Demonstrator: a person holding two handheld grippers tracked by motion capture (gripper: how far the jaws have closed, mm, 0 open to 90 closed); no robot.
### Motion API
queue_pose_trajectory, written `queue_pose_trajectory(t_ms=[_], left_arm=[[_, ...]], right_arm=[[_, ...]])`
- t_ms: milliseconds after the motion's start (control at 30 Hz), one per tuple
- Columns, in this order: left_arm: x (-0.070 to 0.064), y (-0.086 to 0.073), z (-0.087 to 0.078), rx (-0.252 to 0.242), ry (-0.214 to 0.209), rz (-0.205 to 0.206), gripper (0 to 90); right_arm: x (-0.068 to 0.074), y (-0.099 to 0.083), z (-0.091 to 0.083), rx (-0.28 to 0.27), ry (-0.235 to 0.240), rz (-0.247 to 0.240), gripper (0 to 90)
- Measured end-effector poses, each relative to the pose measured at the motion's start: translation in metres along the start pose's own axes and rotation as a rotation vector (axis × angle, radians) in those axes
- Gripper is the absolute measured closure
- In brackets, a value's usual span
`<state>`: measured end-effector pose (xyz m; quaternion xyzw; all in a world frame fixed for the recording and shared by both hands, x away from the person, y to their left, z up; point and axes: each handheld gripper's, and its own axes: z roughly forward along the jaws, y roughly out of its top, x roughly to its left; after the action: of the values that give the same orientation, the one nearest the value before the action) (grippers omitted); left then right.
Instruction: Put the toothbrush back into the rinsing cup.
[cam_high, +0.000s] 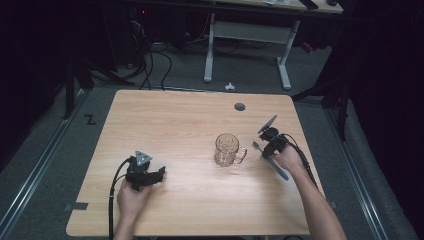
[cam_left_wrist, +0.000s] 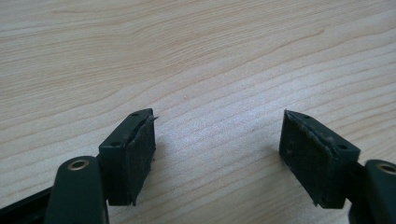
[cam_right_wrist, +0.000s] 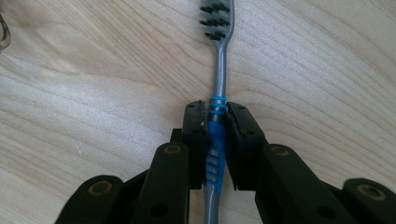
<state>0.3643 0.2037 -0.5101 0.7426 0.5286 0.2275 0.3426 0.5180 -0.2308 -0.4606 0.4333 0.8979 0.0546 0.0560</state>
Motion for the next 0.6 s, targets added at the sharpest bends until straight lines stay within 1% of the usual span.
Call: queue_pose_trajectory(t_ms=[167, 467, 567, 600], left_arm=[[0.000, 0.000, 0.000, 0.000, 0.000, -0.001, 27.5], [0.000, 0.000, 0.000, 0.001, 0.000, 0.001, 27.5], [0.000, 0.000, 0.000, 0.000, 0.000, 0.000, 27.5], [0.000, 0.000, 0.000, 0.000, 0.000, 0.000, 27.5]], right_arm=[[0.000, 0.000, 0.000, -0.001, 0.008, -0.001, 79.2], [0.007, -0.001, -0.008, -0.033, 0.014, -0.014, 79.5], [0.008, -0.001, -0.010, -0.035, 0.015, -0.004, 79.6], [0.007, -0.002, -0.011, -0.043, 0.015, -0.020, 79.6]])
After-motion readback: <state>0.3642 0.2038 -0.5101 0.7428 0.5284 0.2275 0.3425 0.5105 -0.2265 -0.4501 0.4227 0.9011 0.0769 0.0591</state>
